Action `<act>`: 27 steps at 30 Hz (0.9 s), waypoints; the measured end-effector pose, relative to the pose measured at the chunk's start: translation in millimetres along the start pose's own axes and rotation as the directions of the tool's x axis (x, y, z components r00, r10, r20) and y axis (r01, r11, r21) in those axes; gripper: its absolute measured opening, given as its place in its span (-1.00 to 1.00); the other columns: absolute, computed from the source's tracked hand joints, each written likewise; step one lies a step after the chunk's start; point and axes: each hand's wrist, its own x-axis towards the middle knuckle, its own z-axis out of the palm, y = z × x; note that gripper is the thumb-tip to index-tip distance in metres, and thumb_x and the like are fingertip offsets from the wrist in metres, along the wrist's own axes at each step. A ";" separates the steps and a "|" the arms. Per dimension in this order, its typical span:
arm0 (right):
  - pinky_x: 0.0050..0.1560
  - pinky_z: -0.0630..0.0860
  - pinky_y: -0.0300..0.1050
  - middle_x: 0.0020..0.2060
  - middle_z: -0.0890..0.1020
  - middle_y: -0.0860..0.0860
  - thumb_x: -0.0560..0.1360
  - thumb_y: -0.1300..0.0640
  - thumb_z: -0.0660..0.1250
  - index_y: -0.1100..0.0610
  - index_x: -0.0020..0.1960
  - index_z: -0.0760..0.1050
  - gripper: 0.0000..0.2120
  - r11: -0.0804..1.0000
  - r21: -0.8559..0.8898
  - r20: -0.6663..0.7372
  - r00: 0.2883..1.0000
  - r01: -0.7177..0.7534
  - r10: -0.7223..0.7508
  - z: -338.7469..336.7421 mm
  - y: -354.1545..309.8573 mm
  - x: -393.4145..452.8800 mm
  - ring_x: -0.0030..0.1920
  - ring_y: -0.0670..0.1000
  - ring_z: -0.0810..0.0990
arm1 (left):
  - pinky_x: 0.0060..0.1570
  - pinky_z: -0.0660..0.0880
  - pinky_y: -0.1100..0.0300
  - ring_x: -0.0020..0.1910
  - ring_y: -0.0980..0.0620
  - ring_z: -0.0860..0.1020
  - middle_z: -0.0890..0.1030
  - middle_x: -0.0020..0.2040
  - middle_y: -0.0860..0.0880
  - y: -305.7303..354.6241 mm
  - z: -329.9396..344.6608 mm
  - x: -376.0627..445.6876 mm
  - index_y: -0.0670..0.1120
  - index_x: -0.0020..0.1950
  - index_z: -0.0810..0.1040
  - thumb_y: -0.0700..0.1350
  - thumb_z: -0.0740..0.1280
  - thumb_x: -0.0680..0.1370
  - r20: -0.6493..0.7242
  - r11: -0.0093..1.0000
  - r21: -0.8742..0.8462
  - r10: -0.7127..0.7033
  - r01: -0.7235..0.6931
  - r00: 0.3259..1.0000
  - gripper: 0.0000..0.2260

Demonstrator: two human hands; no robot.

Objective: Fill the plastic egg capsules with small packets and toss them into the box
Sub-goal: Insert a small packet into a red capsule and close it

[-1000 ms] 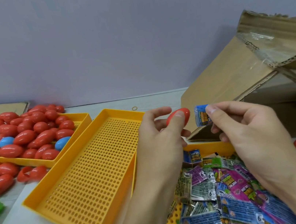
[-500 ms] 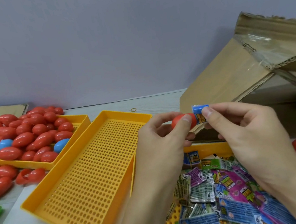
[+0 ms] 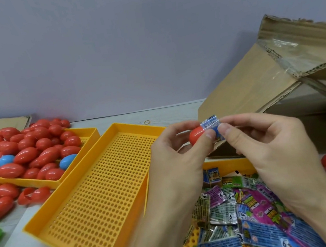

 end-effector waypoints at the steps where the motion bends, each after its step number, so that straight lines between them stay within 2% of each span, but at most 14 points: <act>1: -0.34 0.51 -0.42 -0.28 0.72 -0.09 0.37 0.02 0.42 -0.03 -0.15 0.68 -0.90 1.000 -0.004 -0.004 1.000 0.005 -0.005 0.8 -1.4 -0.3 -0.28 -0.18 0.67 | -0.15 0.61 -0.02 -0.11 0.13 0.70 0.72 -0.03 0.06 0.3 -0.2 -0.4 0.03 0.04 0.62 -0.10 0.50 0.45 -0.005 1.000 0.026 0.017 -0.017 1.000 -0.80; 6: -0.39 0.44 -0.48 -0.33 0.70 -0.14 0.37 -0.05 0.41 -0.08 -0.20 0.64 -0.92 0.999 -0.040 -0.049 0.999 0.006 -0.008 2.3 -3.0 -0.6 -0.35 -0.24 0.63 | -0.11 0.65 -0.08 -0.08 0.18 0.68 0.71 -0.03 0.06 -0.1 -0.7 -0.5 0.00 0.05 0.62 -0.15 0.54 0.41 0.012 0.992 0.078 0.096 -0.096 0.995 -0.75; 11: -0.39 0.45 -0.45 -0.35 0.69 -0.12 0.33 -0.11 0.42 -0.05 -0.21 0.66 -0.85 1.000 -0.021 -0.081 0.997 -0.012 0.010 3.2 -0.2 0.5 -0.38 -0.24 0.61 | -0.07 0.61 0.26 -0.05 0.08 0.69 0.72 -0.03 0.01 -4.1 -2.2 3.2 -0.05 0.03 0.62 -0.22 0.57 0.38 0.079 0.984 0.046 0.168 -0.172 0.983 -0.72; 13: -0.37 0.47 -0.43 -0.32 0.70 -0.12 0.32 -0.14 0.42 -0.06 -0.19 0.67 -0.82 1.000 -0.013 -0.085 0.996 -0.014 0.013 2.3 0.6 0.9 -0.33 -0.23 0.62 | -0.03 0.62 0.24 -0.04 0.07 0.69 0.72 -0.04 0.01 -4.1 -1.4 4.1 -0.05 0.03 0.64 -0.19 0.57 0.39 0.091 0.982 0.027 0.184 -0.187 0.979 -0.74; 15: -0.35 0.48 -0.42 -0.27 0.71 -0.11 0.33 -0.14 0.42 -0.07 -0.17 0.68 -0.82 1.000 0.009 -0.084 0.996 -0.017 0.018 1.5 1.0 0.9 -0.28 -0.21 0.64 | 0.04 0.63 0.13 -0.02 0.03 0.69 0.72 -0.04 -0.02 -3.9 -0.3 4.0 -0.06 0.03 0.65 -0.13 0.49 0.42 0.095 0.983 -0.021 0.182 -0.181 0.979 -0.81; 18: -0.35 0.49 -0.42 -0.26 0.72 -0.09 0.35 -0.12 0.42 -0.11 -0.14 0.69 -0.84 0.999 0.030 -0.079 0.997 -0.022 0.024 1.6 0.5 0.7 -0.28 -0.22 0.64 | 0.09 0.62 0.04 0.00 0.00 0.69 0.73 -0.03 -0.04 -3.2 0.5 3.3 -0.09 0.03 0.65 -0.22 0.43 0.51 0.097 0.981 -0.045 0.191 -0.188 0.977 -0.88; 21: -0.38 0.47 -0.43 -0.28 0.71 -0.09 0.36 -0.10 0.42 -0.12 -0.14 0.69 -0.87 0.999 0.041 -0.081 0.996 -0.020 0.024 2.4 -0.3 0.6 -0.32 -0.24 0.62 | 0.07 0.62 0.15 0.01 0.06 0.69 0.73 -0.02 0.01 -1.7 -0.5 2.9 -0.09 0.04 0.64 -0.30 0.43 0.51 0.099 0.976 -0.023 0.219 -0.218 0.971 -0.84; 27: -0.38 0.47 -0.43 -0.31 0.70 -0.09 0.34 -0.12 0.42 -0.10 -0.17 0.69 -0.86 0.999 0.031 -0.081 0.996 -0.021 0.023 3.8 -0.6 0.1 -0.34 -0.26 0.60 | 0.04 0.60 0.25 0.04 0.08 0.68 0.72 0.00 0.05 -1.8 -1.3 3.3 -0.07 0.03 0.63 -0.32 0.47 0.48 0.090 0.968 0.001 0.251 -0.253 0.964 -0.80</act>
